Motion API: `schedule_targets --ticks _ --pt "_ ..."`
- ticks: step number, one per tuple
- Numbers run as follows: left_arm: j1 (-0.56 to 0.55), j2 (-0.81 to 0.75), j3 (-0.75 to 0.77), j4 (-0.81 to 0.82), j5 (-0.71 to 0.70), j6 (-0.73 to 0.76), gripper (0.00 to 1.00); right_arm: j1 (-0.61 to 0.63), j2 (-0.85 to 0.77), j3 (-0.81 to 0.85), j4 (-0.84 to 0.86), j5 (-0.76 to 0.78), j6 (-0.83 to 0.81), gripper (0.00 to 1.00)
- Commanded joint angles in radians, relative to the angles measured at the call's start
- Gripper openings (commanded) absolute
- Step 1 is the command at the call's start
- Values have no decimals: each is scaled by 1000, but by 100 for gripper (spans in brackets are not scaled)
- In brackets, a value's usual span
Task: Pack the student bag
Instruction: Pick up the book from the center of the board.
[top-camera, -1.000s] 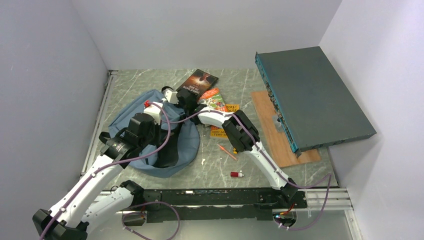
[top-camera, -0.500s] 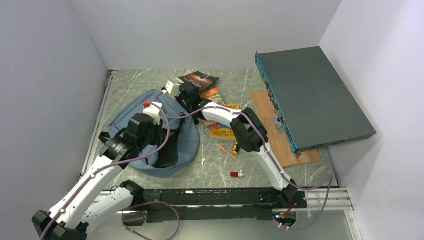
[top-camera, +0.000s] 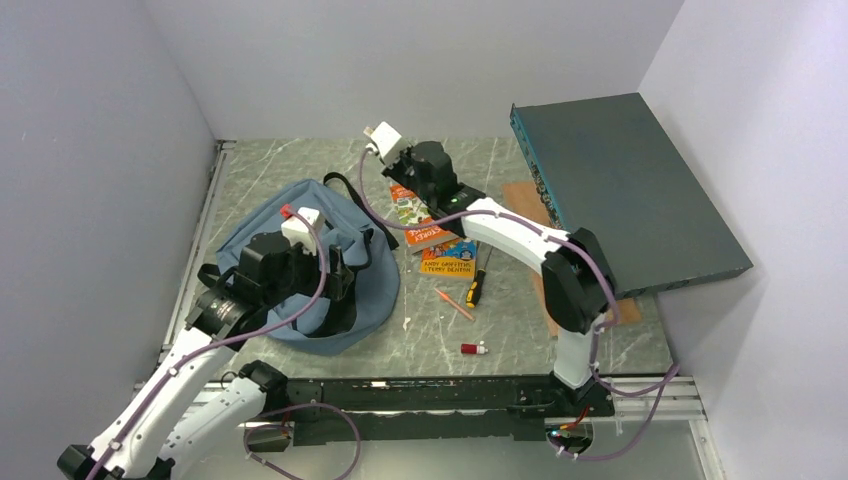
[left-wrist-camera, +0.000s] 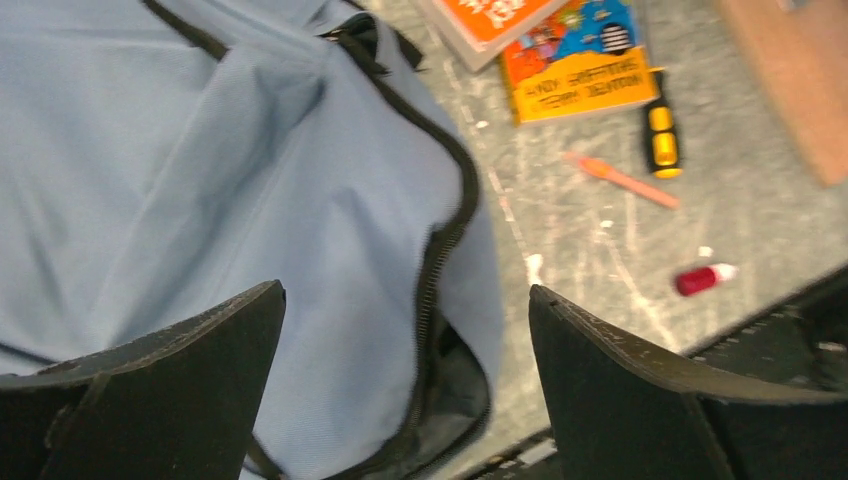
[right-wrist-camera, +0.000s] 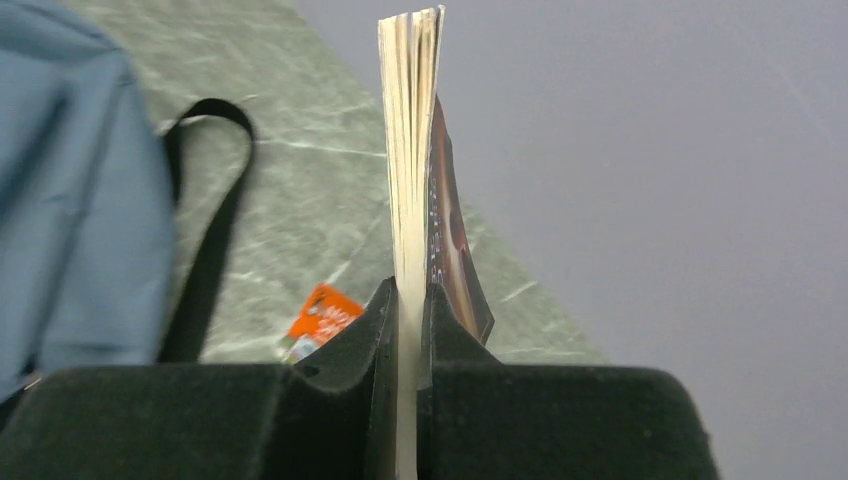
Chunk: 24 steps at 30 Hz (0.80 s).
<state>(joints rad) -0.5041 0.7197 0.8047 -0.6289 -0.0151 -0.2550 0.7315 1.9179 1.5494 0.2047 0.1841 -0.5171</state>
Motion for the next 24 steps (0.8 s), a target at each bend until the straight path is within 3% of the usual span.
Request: schedule_targets --ticks 1,5,12,14,18,21,24 --pt "4 -32 74 46 176 -139 99 9 -164 -133 124 -229 121 0" --pt "7 -3 169 13 226 -234 100 17 -292 -264 140 -382 158 0" --pt "82 74 358 -94 218 -499 100 39 -491 -449 218 -471 160 0" --pt "167 104 394 -80 307 -591 100 43 -517 -472 226 -483 139 0" --pt "370 168 373 34 618 -817 100 45 -557 -515 254 -529 88 0" --pt "423 213 296 181 754 -1012 100 46 -581 -534 284 -558 65 0" --pt "439 237 240 288 793 -1122 100 53 -586 -529 263 -586 25 0"
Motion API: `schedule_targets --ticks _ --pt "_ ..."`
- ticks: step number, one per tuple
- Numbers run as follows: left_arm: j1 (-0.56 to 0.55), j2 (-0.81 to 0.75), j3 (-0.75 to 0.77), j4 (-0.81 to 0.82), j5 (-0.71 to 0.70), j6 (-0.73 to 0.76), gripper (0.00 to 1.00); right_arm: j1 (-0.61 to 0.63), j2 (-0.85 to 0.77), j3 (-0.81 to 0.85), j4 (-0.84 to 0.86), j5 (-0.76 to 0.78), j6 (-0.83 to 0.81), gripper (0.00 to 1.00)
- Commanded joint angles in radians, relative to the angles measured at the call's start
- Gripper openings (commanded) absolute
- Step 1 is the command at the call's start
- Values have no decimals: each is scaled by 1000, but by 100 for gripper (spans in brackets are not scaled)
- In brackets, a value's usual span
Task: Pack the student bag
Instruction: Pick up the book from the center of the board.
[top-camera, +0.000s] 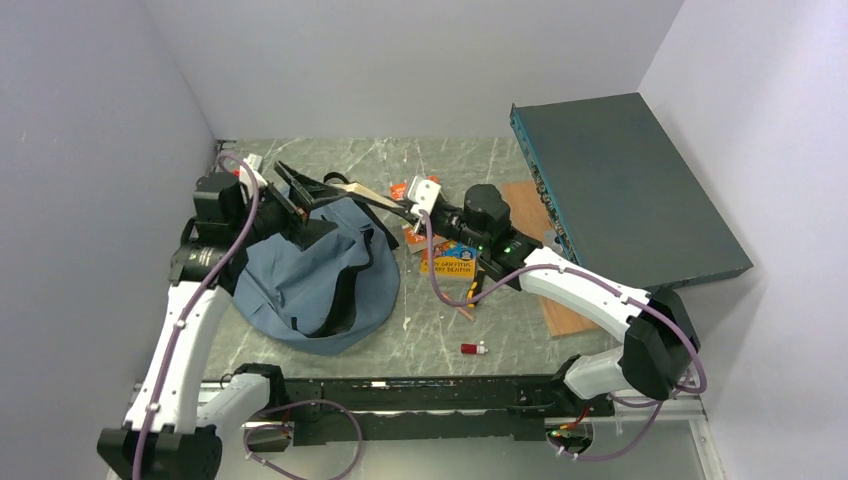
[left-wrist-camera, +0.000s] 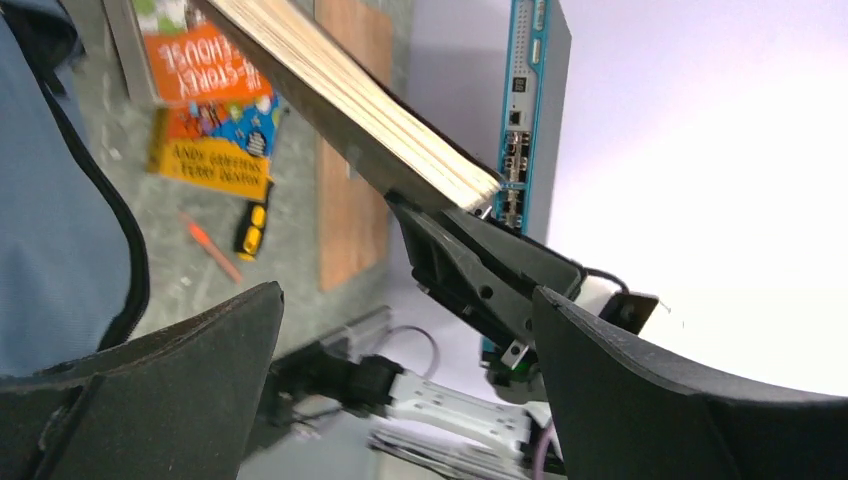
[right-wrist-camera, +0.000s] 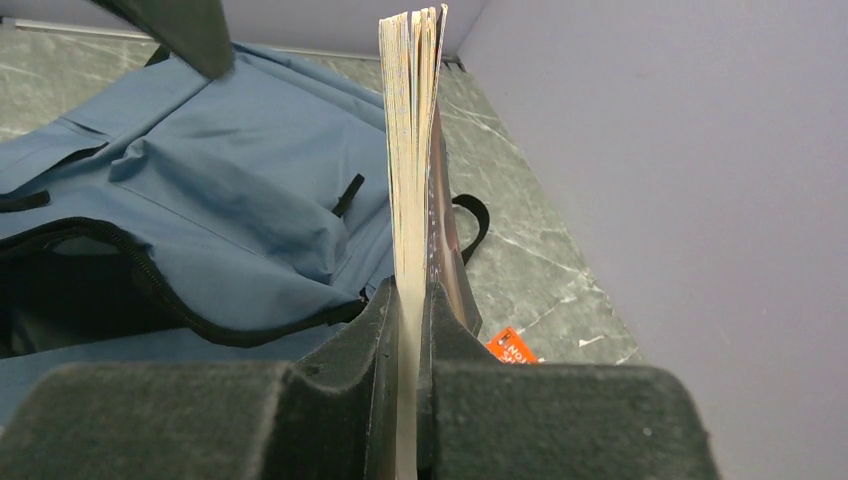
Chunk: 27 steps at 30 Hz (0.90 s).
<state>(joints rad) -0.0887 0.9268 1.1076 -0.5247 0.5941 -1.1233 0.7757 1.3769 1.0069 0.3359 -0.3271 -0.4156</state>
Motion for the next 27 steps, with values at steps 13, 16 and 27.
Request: schedule_targets --ticks 13,16,27 --pt "43 55 -133 295 141 -479 100 131 -61 47 59 -12 -268 0" --pt "42 64 -117 239 124 -448 100 163 -60 45 61 42 -317 0" --pt "43 91 -204 405 133 -355 51 267 -20 34 80 277 -473 0"
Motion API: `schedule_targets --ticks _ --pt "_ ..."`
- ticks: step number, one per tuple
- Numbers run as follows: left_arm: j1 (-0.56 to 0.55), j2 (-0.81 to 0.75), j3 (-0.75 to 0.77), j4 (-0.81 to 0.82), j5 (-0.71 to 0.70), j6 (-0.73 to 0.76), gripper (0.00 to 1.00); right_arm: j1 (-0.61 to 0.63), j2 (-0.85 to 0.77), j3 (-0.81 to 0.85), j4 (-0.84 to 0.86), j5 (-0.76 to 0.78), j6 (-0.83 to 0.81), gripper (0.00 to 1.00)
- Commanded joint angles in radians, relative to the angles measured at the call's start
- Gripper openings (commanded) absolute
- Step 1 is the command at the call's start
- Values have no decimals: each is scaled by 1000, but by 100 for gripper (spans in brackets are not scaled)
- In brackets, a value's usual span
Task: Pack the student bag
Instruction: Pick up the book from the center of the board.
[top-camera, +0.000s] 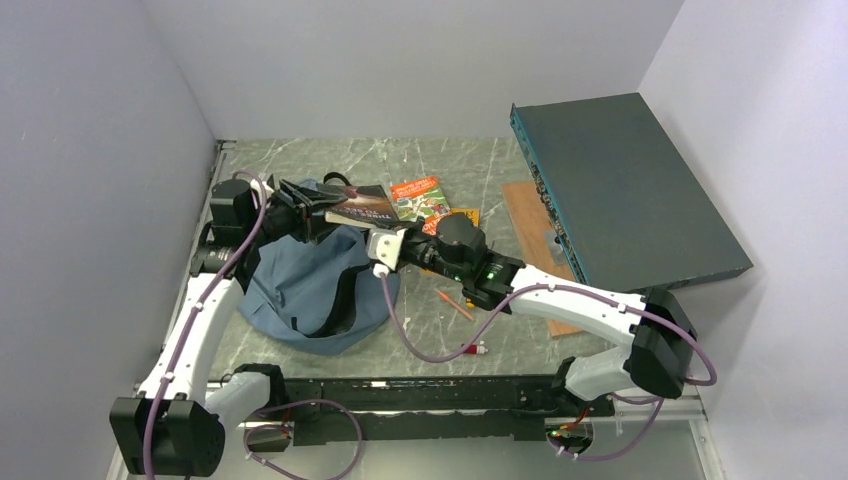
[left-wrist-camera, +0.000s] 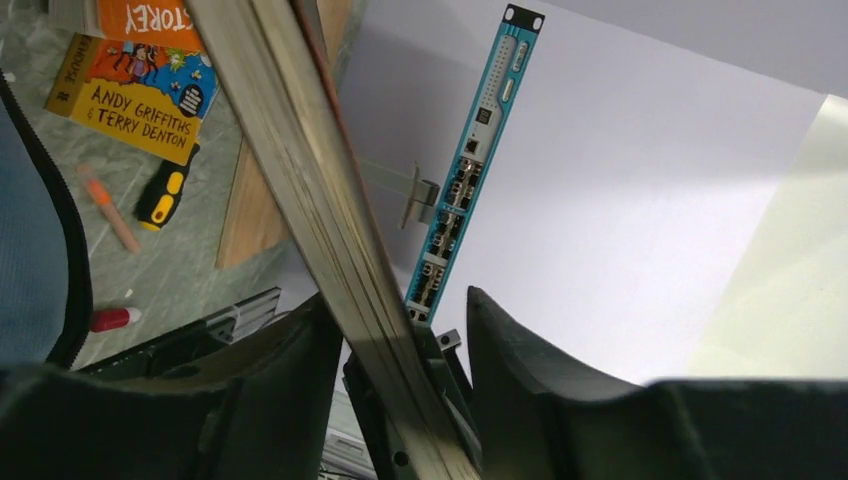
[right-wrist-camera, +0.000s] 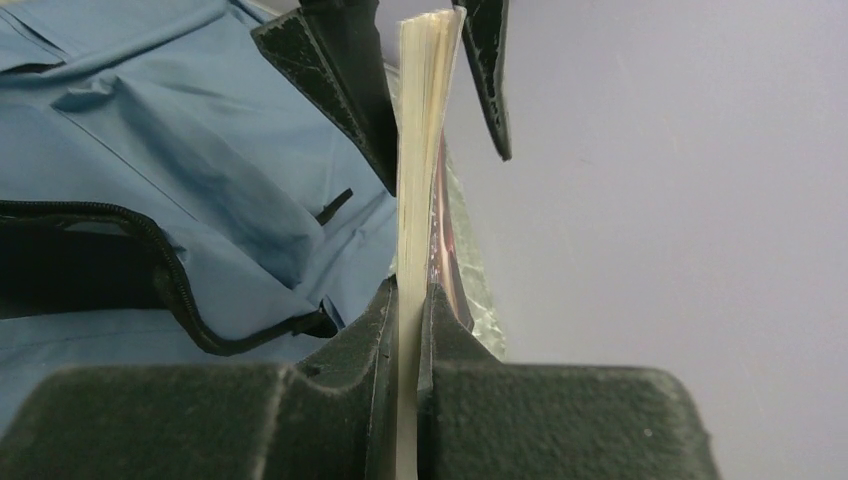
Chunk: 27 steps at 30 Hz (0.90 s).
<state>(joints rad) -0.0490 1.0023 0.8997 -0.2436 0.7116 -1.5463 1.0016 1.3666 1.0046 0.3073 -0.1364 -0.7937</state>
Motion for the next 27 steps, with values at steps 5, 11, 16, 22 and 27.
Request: schedule_targets --ticks 5,11,16,22,27 --pt "4 21 16 167 -23 223 9 54 -17 -10 167 157 -47 25" --pt "17 -42 18 208 -120 488 0 55 -9 -69 210 251 193 67" --pt "23 -104 85 236 -157 707 0 54 -44 -75 128 291 568 84" --pt "23 -80 72 740 16 511 0 54 -38 106 66 105 1086 100" --pt "23 -65 44 1080 9 270 0 36 -76 57 268 196 1392 100"
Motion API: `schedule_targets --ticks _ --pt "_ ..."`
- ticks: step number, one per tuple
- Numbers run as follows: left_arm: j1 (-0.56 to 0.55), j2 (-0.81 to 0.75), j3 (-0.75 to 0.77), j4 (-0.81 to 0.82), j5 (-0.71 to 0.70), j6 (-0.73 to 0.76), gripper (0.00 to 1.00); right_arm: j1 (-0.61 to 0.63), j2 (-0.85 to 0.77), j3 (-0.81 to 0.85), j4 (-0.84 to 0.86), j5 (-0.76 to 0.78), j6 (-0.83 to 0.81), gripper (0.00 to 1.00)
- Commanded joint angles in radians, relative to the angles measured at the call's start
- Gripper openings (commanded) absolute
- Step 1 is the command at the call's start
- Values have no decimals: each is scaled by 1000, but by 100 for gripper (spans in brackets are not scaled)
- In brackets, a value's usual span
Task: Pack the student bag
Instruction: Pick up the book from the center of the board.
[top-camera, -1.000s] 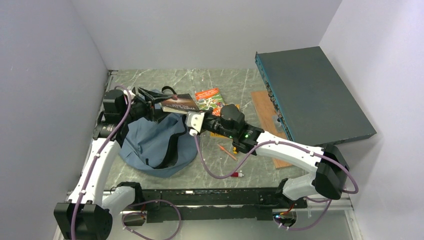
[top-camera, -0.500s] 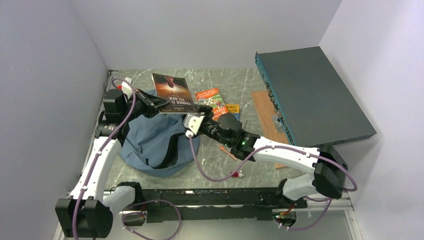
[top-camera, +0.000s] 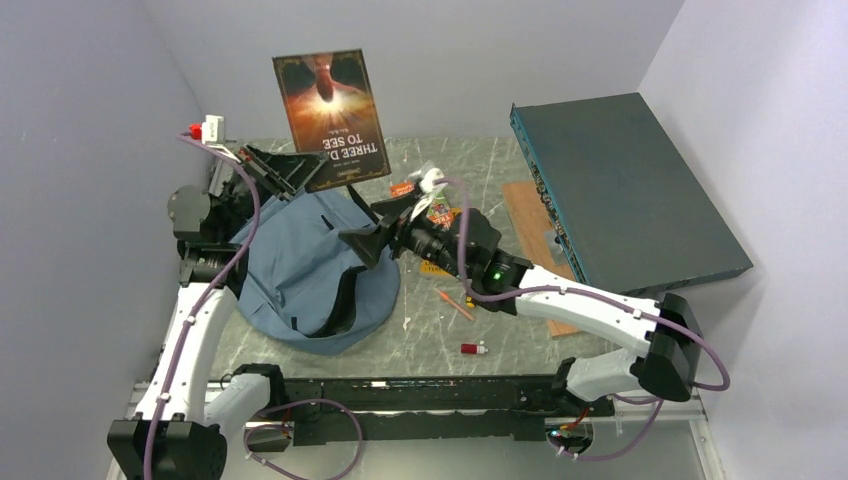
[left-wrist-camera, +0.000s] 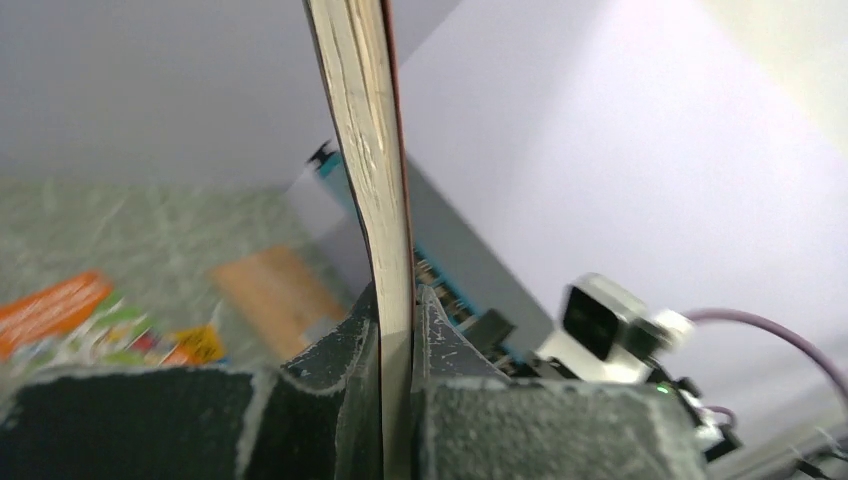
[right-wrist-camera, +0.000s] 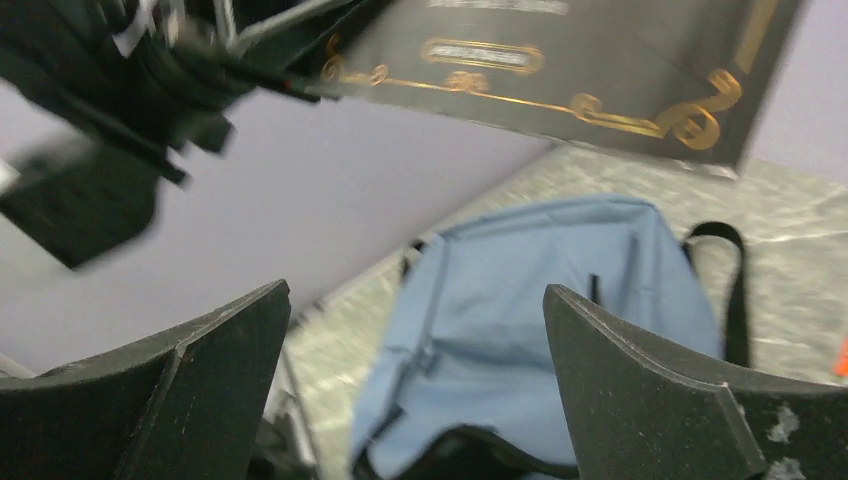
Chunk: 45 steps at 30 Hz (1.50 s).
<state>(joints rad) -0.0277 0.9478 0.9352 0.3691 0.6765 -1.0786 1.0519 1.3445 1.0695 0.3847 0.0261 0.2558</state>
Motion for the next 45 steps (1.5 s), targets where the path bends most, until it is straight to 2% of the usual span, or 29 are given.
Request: schedule_targets --ticks 1,6,8,10,14,17,25,27,28,29,31,32,33,34,35,36,39,42,43,45 --pt "2 -15 11 493 40 -220 0 -17 -55 -10 225 47 375 100" --pt "-14 -71 -14 534 -13 -294 0 -65 -40 16 379 18 537 100" --pt "-6 -101 -18 523 -30 -326 0 -96 -12 64 372 -33 607 98" --pt "7 -120 -14 532 -38 -349 0 -128 24 118 395 -135 656 94" --pt "8 -140 33 407 5 -305 0 -193 44 111 505 -228 770 82" --pt "7 -151 -12 439 -4 -331 0 -199 49 142 479 -250 783 79" --pt "7 -53 -56 648 52 -483 0 -205 130 163 649 -318 907 76" --pt "7 -46 -76 672 51 -489 0 -208 156 185 655 -319 946 65" --pt "5 -51 -86 658 51 -480 0 -208 172 221 619 -327 960 57" --pt "5 -55 -95 637 51 -461 0 -208 197 249 596 -338 970 44" --pt "5 -70 -104 596 70 -414 0 -208 228 284 604 -368 987 28" --pt "6 -83 -109 529 79 -358 0 -208 251 287 624 -378 994 10" --pt "4 -101 -113 457 86 -301 0 -208 262 283 637 -379 996 0" --pt "3 -124 -117 364 91 -233 0 -207 266 277 633 -374 992 0" --pt "4 -146 -115 242 89 -154 3 -210 268 275 607 -371 969 0" --pt "4 -168 -105 76 87 -62 14 -213 262 273 572 -371 949 0" --pt "3 -227 -47 -405 30 251 61 -224 207 240 445 -343 768 0" --pt "3 -264 -6 -738 -114 484 95 -225 130 211 206 -220 531 0" --pt "3 -264 15 -823 -156 549 99 -226 109 214 109 -164 465 0" --pt "3 -239 40 -962 -209 657 100 -227 69 204 -27 -61 338 0"
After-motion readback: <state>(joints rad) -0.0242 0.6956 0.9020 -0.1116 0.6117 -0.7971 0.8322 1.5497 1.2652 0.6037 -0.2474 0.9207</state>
